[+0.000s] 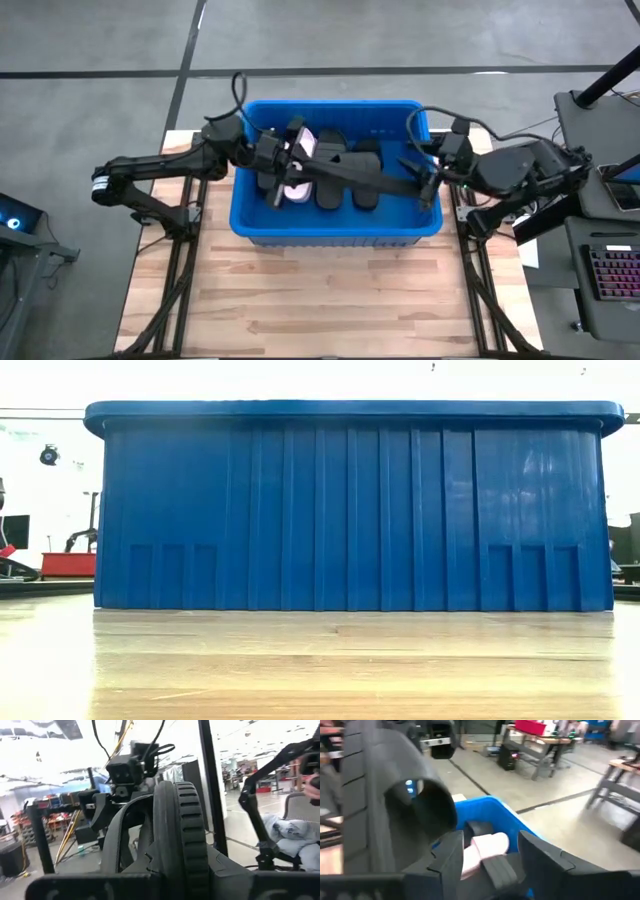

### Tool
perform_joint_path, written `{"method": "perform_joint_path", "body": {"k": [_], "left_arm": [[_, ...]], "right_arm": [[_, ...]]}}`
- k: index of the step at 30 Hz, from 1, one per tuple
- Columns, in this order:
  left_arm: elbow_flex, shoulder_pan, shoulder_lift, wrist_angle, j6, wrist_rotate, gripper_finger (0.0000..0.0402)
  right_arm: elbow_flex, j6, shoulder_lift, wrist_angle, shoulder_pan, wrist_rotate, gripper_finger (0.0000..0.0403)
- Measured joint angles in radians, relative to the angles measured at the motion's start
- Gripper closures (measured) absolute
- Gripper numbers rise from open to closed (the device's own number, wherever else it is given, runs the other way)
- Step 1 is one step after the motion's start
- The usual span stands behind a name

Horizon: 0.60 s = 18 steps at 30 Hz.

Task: Pick and place slides into bin
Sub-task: Put the black slipper into the blue container

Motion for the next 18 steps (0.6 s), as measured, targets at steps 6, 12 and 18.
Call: {"method": "perform_joint_path", "body": {"k": [6, 12, 18], "left_arm": [[-0.062, 0.0, -0.046, 0.007, 0.004, 0.103, 0.0374], [-0.131, -0.006, -0.087, 0.072, -0.007, 0.228, 0.0374], [-0.167, -0.023, -0.082, 0.269, -0.008, 0.347, 0.0374]], "right_arm": [[0.057, -0.002, 0.001, 0.003, 0.0, -0.174, 0.0207], [0.111, -0.015, 0.01, 0.012, 0.0, -0.37, 0.0211], [0.116, -0.175, 0.061, 0.086, 0.0, -0.493, 0.0212]]}}
